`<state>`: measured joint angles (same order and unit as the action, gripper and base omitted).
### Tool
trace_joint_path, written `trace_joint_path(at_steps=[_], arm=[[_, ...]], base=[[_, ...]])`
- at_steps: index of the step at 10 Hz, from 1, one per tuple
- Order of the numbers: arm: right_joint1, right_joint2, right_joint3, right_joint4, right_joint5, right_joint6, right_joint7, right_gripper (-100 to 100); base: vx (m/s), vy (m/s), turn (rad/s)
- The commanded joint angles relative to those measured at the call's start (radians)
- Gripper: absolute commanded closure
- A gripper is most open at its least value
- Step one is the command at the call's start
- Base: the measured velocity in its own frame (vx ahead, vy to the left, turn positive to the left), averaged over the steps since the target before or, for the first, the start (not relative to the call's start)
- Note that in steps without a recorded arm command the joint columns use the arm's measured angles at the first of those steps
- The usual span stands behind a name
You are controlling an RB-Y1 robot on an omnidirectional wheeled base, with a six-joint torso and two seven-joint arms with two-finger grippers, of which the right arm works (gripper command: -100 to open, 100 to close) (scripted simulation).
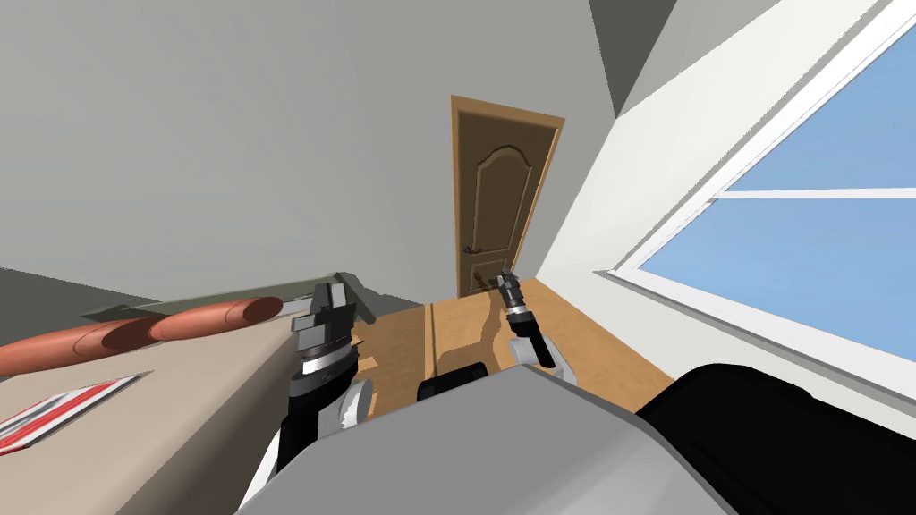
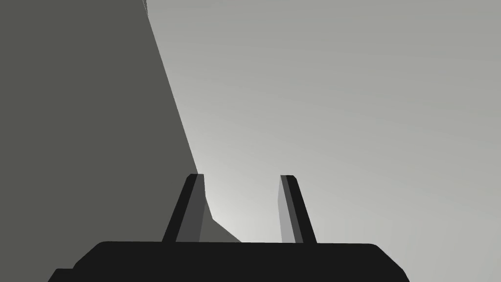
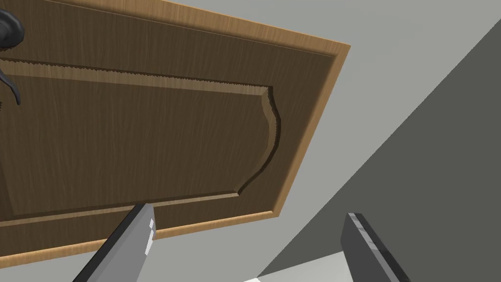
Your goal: Pull the door open
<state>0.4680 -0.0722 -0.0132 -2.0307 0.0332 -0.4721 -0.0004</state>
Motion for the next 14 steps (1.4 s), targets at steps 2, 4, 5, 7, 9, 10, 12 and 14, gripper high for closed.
trace_joint_path(at_steps=[2, 4, 5, 7, 9, 10, 12, 14], arm=[[-0.020, -0.011, -0.005, 0.056, -0.004, -0.007, -0.006, -100], [-0.033, -0.019, -0.009, 0.094, -0.007, -0.012, -0.011, -100], [-0.040, -0.023, -0.011, 0.115, -0.008, -0.015, -0.013, -100], [-0.054, -0.031, -0.016, 0.157, -0.012, -0.020, -0.019, -100], [-0.068, -0.039, -0.020, 0.200, -0.015, -0.026, -0.024, -100], [-0.076, -0.043, -0.023, 0.222, -0.017, -0.029, -0.026, -100], [-0.091, -0.052, -0.028, 0.266, -0.020, -0.035, -0.032, -100], [-0.106, -0.060, -0.033, 0.311, -0.024, -0.041, -0.037, -100]], base=[[0.122, -0.028, 0.045], [0.096, -0.031, 0.043], [0.092, -0.025, 0.044], [0.100, -0.021, 0.043], [0.101, -0.036, 0.048], [0.081, -0.020, 0.045], [0.095, -0.025, 0.045], [0.102, -0.035, 0.049]])
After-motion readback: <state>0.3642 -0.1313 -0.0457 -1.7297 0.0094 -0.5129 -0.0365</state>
